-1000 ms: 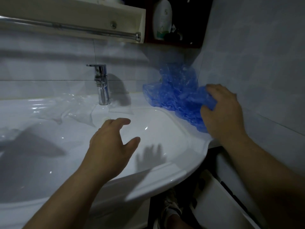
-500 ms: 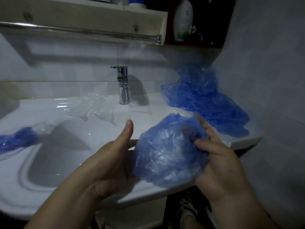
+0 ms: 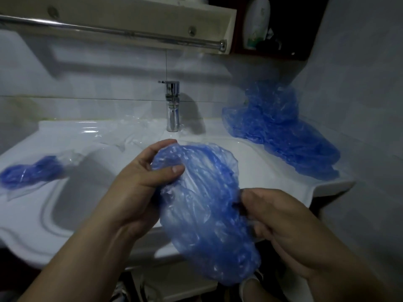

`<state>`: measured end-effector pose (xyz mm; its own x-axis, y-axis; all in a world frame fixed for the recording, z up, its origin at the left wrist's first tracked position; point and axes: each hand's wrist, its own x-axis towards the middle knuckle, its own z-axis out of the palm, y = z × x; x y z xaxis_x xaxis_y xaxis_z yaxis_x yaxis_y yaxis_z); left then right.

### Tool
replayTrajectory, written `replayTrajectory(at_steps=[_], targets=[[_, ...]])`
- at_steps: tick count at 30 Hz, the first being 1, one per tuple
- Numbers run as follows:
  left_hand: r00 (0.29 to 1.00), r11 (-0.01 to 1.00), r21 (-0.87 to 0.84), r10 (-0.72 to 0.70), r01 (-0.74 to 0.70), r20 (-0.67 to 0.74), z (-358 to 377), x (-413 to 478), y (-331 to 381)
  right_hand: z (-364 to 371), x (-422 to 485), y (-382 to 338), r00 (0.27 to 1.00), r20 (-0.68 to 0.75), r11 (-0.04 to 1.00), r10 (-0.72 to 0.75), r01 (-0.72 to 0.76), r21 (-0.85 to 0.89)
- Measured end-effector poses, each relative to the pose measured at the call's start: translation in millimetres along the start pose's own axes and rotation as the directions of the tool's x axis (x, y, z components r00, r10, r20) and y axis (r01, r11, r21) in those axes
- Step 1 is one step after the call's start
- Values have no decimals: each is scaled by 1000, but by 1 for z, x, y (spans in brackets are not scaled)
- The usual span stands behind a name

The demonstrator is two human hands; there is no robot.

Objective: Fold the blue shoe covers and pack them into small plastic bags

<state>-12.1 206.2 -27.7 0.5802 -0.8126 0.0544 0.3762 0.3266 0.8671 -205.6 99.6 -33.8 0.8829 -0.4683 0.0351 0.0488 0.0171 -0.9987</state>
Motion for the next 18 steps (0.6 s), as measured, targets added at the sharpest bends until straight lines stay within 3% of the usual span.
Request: replayTrajectory(at_steps=[4,6,8,11,18], targets=[[1000,999,39,-3,3,8,1,0,-4,16,10,8,983,-175,996,46,-33,80],[999,1000,19,-19,18,41,-1,-1,-5,18,14,9,944,-330,987,5,49,153],[988,991,60,-125,120,87,-1,-4,-4,16,17,6,895,-445,944,-23,166,286],[937,950,160,-294,266,187,2,-12,-6,13,16,1,872,-489,899,-2,216,382],[953,912,330,-287,243,93,-11,-19,5,1,16,3,790,-607,870,81,241,431]])
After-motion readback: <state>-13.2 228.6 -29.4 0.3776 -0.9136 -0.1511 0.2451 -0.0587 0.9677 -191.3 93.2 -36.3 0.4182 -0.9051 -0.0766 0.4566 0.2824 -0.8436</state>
